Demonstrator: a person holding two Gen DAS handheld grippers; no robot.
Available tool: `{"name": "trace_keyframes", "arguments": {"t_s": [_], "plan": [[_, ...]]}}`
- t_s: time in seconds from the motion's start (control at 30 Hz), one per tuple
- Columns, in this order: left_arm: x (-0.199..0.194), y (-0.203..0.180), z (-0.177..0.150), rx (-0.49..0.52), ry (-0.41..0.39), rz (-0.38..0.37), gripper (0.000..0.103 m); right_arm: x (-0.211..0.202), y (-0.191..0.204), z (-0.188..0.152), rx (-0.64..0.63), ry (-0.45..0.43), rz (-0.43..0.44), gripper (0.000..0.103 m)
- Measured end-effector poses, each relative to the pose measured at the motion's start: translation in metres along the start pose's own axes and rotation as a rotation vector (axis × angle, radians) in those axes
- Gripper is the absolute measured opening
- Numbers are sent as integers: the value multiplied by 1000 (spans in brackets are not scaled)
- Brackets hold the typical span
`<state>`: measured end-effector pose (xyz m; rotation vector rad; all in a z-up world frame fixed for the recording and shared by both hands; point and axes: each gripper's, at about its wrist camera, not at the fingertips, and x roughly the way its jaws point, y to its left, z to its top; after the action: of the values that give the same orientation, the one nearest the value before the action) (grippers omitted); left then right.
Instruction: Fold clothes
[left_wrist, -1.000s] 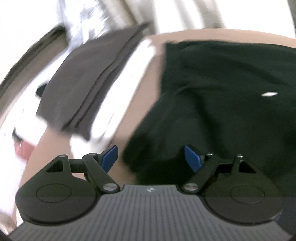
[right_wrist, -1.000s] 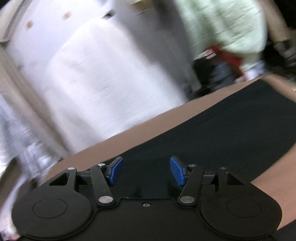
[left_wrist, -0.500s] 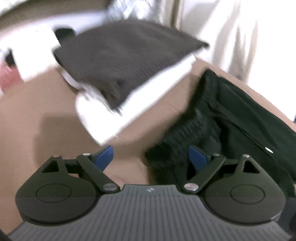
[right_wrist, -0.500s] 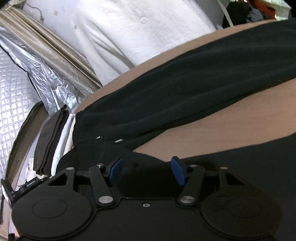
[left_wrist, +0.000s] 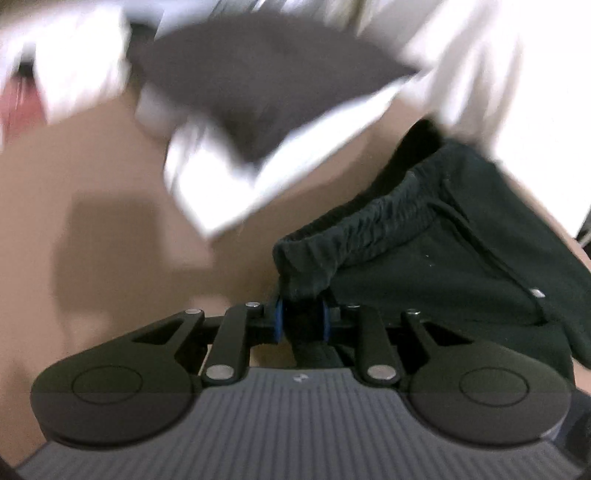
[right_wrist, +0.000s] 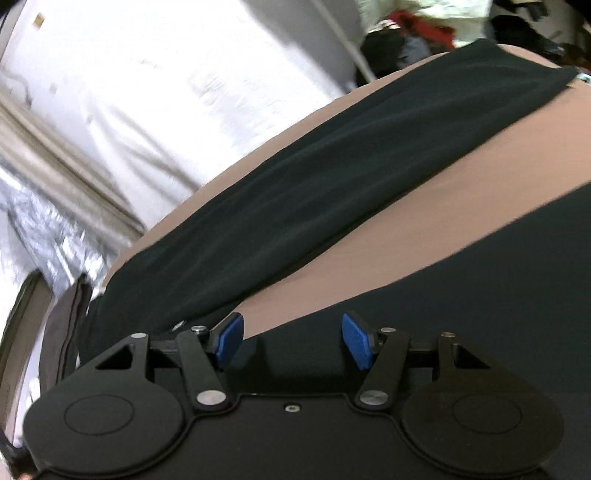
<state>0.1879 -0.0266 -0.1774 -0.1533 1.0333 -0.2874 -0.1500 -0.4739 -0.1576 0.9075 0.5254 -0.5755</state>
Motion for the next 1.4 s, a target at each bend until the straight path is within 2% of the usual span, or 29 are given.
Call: {"name": "trace_keyframes", "arguments": {"t_s": [0.07, 0.13, 0.2, 0.33, 0.4, 0.43, 0.47, 0.53, 0.6, 0.67, 0.77, 0.8, 0.83, 0.87, 0.9, 0.93, 0.97, 1.03, 1.07, 1.1, 1.17, 1.2, 1.27, 1.33, 1.4], "plan": [[13, 1, -3, -1, 27, 25, 24, -11, -5, 6, 4, 30, -48, 65], [7, -7, 0, 26, 15, 45, 30, -30, -11, 15, -28, 59, -81, 65], [1, -15, 1, 73, -17, 74, 32, -64, -25, 23, -75, 42, -94, 67], [6, -20, 0, 107, 39, 91, 47, -138, -80, 27, -25, -48, -213, 73], [3, -20, -2, 81, 73, 35, 52, -167, -110, 21, 16, -100, -301, 80], [2, -19, -2, 64, 86, 9, 59, -176, -123, 16, 45, -116, -344, 80], [2, -19, -4, 60, 91, -1, 62, -183, -138, 9, 79, -128, -394, 80], [1, -22, -7, 67, 96, 2, 66, -187, -160, -8, 148, -148, -475, 80], [0, -27, -11, 82, 92, 30, 69, -192, -186, -27, 233, -168, -513, 80], [0, -28, -12, 81, 78, 44, 69, -182, -199, -42, 292, -178, -535, 80], [1, -23, -7, 17, 35, -2, 70, -162, -213, -48, 345, -180, -557, 82], [2, -21, -6, -3, 28, -8, 70, -156, -213, -48, 348, -202, -554, 87], [3, -21, -6, -3, 20, -12, 69, -153, -213, -48, 323, -239, -549, 87], [4, -22, -6, 9, 18, -13, 68, -150, -213, -47, 304, -280, -536, 85], [4, -22, -7, 16, 23, -11, 68, -147, -214, -46, 289, -327, -515, 60], [4, -22, -8, 21, 29, -9, 68, -144, -215, -44, 275, -373, -494, 12], [4, -22, -9, 26, 36, -7, 67, -149, -207, -44, 215, -449, -491, 8], [5, -22, -11, 36, 48, -2, 69, -174, -171, -43, -8, -637, -534, 5], [3, -20, -11, 31, 56, -2, 69, -183, -152, -39, -97, -681, -572, 5], [1, -16, -12, 22, 58, -2, 69, -192, -142, -35, -117, -709, -584, 5], [-5, -9, -12, -5, 45, 2, 70, -210, -140, -28, -35, -759, -543, 5], [-7, -5, -12, -18, 37, 4, 72, -217, -142, -28, 15, -764, -533, 5], [-5, -7, -12, -13, 41, -13, 82, -214, -149, -31, 66, -720, -564, 5], [-2, -10, -13, -4, 47, -33, 87, -199, -165, -36, 109, -641, -616, 5], [2, -13, -13, 5, 54, -53, 95, -183, -194, -44, 219, -544, -619, 5]]}}
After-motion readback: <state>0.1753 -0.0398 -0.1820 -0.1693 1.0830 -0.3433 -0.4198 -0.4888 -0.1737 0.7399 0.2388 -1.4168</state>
